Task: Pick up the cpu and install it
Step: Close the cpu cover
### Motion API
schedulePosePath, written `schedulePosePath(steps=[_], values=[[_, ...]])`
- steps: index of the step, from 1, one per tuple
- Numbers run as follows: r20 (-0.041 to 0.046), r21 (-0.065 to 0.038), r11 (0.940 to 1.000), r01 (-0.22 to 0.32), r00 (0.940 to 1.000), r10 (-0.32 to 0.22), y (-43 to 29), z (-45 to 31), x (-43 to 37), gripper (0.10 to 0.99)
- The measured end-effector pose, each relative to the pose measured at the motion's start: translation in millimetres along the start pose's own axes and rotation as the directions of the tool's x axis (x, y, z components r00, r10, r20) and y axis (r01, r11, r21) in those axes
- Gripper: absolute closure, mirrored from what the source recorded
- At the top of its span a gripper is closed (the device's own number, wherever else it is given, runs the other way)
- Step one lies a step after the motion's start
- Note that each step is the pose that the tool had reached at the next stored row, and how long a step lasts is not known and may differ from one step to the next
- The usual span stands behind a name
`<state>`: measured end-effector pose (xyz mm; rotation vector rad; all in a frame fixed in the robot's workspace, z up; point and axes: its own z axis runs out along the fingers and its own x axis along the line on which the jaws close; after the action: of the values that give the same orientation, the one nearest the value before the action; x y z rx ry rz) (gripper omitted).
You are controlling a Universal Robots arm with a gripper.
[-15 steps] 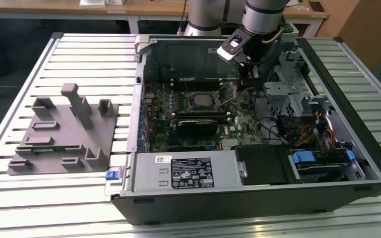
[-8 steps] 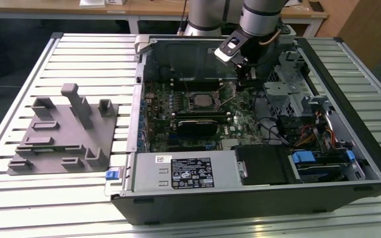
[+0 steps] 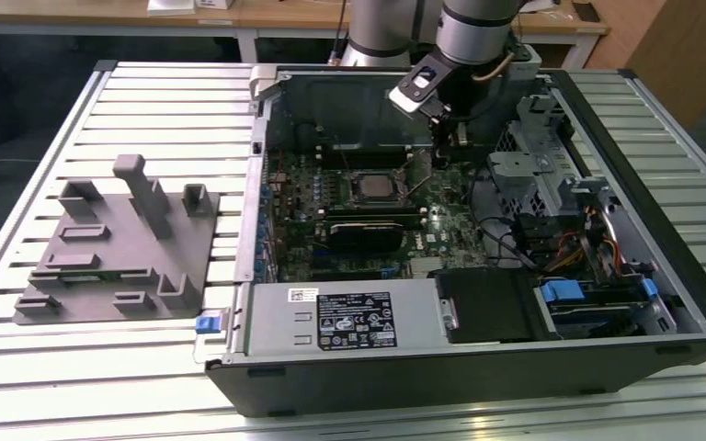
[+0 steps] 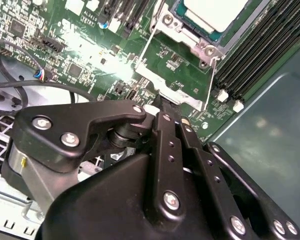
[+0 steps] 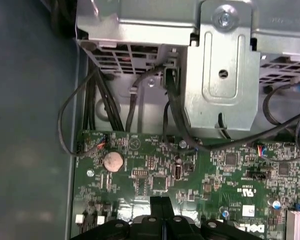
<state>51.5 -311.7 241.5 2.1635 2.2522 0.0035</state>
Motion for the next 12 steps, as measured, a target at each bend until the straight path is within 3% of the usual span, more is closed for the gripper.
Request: schedulePosePath(steps=[12], values=[[-0.0002,0.000,1.0000,0.000,1.0000,0.000,-23.9,1.1,1.7,0.980]])
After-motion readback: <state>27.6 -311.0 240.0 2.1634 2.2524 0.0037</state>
